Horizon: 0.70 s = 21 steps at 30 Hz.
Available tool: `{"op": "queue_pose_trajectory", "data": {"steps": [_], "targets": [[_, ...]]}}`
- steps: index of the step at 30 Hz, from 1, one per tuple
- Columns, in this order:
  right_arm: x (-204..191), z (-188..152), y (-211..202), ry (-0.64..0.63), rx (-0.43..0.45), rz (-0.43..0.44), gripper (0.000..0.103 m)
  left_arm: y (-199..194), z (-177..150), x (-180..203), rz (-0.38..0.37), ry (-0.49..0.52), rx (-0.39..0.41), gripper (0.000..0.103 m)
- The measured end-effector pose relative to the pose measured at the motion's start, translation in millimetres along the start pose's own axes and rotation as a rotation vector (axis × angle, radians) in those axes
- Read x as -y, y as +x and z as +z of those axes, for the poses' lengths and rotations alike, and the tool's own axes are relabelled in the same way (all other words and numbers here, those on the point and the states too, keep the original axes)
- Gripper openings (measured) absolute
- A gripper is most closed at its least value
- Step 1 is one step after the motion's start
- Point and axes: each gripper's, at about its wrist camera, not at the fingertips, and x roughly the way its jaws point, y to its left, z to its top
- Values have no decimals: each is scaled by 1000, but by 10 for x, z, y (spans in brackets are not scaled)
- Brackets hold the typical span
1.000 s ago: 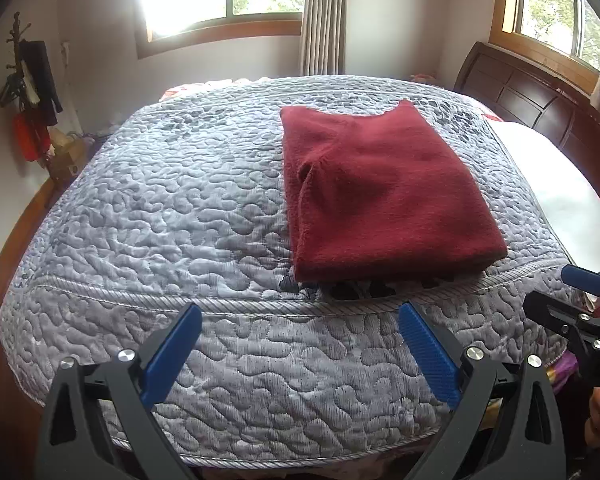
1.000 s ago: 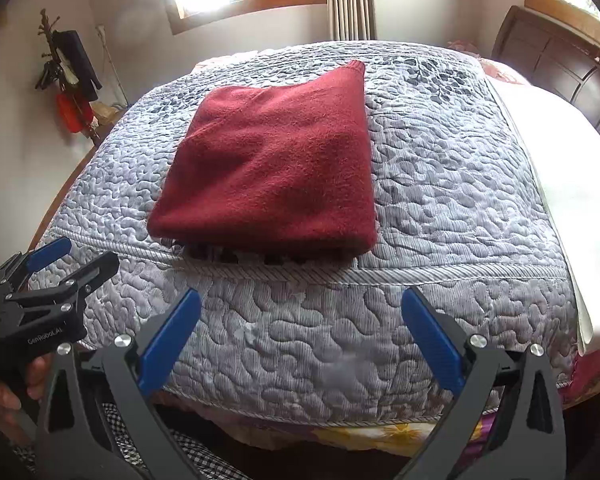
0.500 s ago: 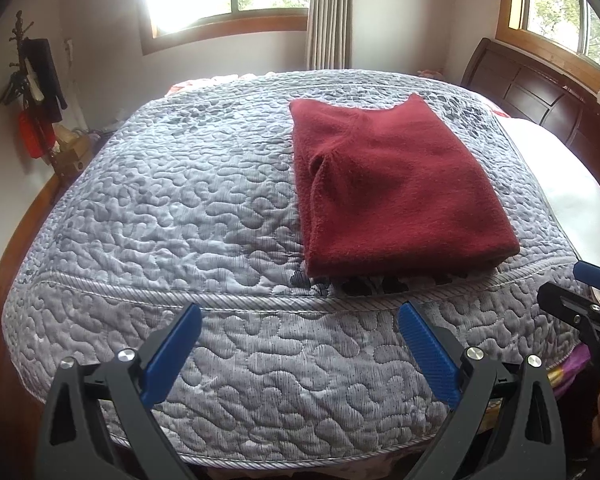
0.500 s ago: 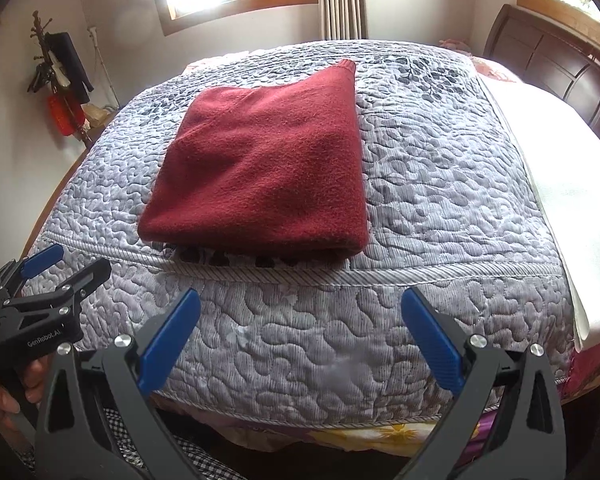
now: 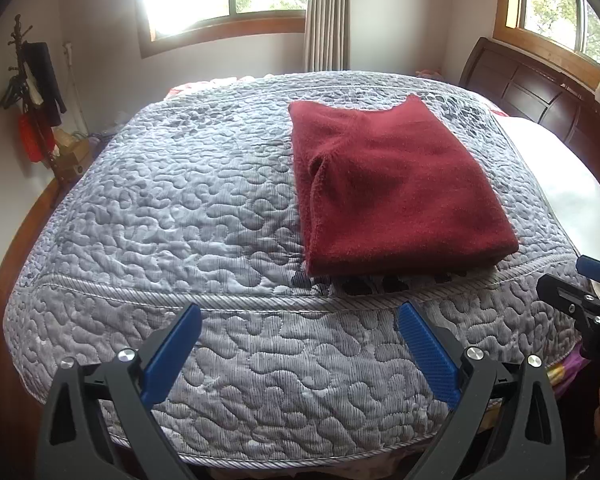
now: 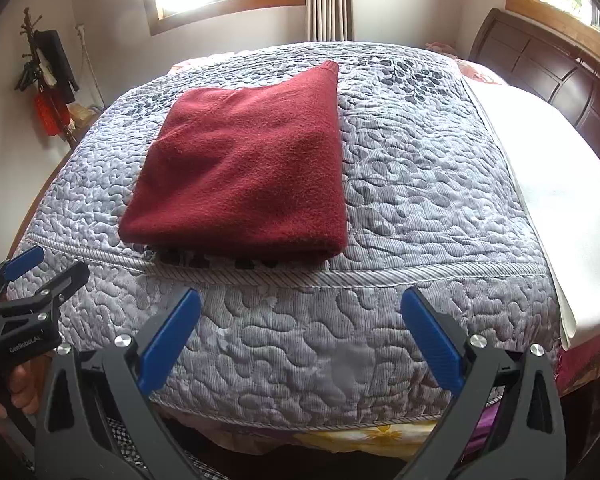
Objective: Fold small clothes
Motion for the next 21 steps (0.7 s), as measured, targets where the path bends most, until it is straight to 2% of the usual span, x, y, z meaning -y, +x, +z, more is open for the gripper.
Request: {"op": "queue_pose_trajectory", "data": {"steps": [21], "targets": [[45, -14, 136, 20, -44, 14, 100, 32, 5, -3, -8, 0, -7, 99]]}}
